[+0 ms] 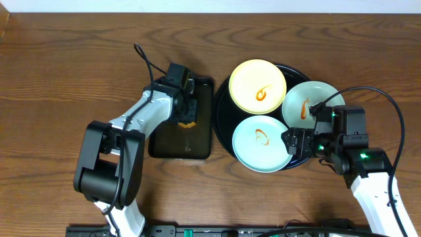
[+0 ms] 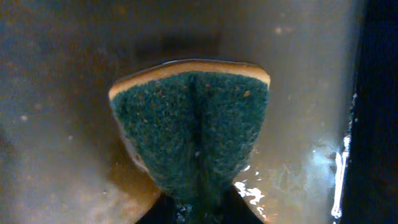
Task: Clean dirty plates on tray and stack at the side
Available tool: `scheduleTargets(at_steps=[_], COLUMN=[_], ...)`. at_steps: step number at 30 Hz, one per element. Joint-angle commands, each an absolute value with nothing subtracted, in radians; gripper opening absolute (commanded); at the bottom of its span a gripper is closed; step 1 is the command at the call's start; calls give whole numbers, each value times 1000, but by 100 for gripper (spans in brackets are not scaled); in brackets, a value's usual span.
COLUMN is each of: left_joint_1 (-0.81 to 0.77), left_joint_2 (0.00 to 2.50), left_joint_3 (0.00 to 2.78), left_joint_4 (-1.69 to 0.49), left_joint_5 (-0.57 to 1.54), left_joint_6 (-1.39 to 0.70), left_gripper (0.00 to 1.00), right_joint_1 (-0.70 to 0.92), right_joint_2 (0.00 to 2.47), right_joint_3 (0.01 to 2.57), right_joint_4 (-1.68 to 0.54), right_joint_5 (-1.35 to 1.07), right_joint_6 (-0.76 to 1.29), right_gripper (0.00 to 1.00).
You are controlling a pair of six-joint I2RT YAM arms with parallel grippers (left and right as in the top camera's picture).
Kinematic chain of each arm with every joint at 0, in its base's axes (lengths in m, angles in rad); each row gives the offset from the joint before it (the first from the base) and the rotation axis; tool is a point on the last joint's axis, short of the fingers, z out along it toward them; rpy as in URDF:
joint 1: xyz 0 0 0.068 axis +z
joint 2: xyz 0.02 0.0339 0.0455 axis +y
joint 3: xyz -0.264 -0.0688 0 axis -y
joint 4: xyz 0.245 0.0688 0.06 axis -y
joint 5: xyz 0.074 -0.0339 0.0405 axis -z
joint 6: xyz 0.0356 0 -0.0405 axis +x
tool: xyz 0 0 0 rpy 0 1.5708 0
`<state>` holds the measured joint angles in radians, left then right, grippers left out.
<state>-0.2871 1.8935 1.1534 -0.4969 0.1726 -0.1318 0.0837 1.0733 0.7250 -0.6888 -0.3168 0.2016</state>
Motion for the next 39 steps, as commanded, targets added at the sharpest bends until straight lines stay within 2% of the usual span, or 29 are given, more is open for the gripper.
scheduleTargets(at_steps=[1,3,13,16,20,39], left_joint_1=[-289,-289,-289,-289,-289,-289], left_joint_2=[1886,1869,1670,1632,1621,1585], left_joint_3=[1162,1162,1162,1162,1162,1162], left_joint_4=[-507,-511,-585,-590,-590,-389], left_joint_5=[163,163,164,164,163,91], left_joint_6=[-136,-136,-136,-136,-136,-135], left_gripper=[9,8,7,8,7,7], right_joint_1=[93,93,93,93,93,93], right_joint_2=[1074,1074,1103,1147,1234,1369], right_joint_3=[749,749,714,710,710,710], right_joint_4=[-711,-722,-728,-725,-699,-629], right_joint_5=[-311,-309,-255,-255,-263,-297], right_joint_6=[213,213,258,268,277,277], right_gripper=[88,88,68,65,56,56])
